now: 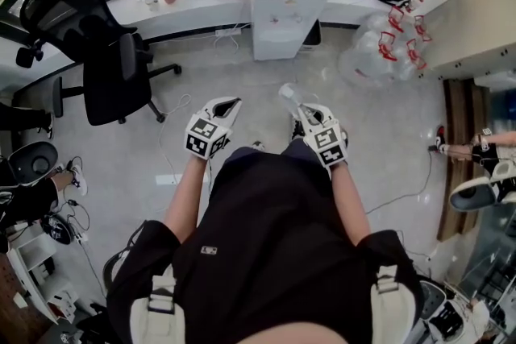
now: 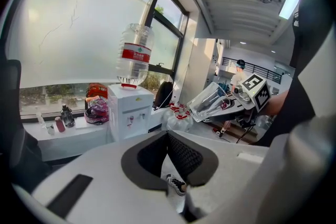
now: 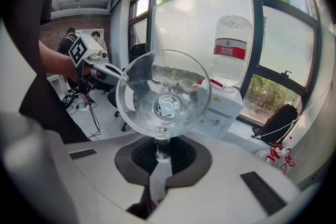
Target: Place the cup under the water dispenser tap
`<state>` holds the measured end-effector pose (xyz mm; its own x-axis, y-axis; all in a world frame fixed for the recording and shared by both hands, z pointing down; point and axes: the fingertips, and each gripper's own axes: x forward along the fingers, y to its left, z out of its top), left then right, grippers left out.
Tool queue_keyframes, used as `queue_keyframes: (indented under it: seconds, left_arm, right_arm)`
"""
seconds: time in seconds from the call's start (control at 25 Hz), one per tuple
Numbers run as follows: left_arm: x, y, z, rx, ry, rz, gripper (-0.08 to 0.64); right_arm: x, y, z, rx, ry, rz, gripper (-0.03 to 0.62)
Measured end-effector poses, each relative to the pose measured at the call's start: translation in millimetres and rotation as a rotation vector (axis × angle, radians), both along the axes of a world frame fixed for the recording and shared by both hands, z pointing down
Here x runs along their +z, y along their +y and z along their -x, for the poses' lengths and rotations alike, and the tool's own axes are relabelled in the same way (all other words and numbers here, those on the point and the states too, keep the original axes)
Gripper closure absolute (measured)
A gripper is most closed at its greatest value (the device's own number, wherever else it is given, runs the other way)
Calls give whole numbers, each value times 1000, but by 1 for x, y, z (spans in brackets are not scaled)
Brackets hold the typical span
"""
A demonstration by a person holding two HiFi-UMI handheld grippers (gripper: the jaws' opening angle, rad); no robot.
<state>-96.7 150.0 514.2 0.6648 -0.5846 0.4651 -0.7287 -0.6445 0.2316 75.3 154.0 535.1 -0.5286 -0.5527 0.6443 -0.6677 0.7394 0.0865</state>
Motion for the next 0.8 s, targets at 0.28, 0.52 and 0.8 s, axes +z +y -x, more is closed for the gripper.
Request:
queue_keyframes:
  seconds: [0.28, 0.52, 0.8]
  left_arm:
    - [-1, -23, 2, -51, -11, 8, 560]
    - [-1, -45, -6, -65, -24, 23, 560]
    - [-3, -93, -24, -96, -28, 27, 560]
  right_arm:
    - [4, -30, 1, -47, -8, 21, 595]
    - [9, -59, 0, -80, -11, 40, 595]
    - [13, -103, -14, -131, -5, 67, 595]
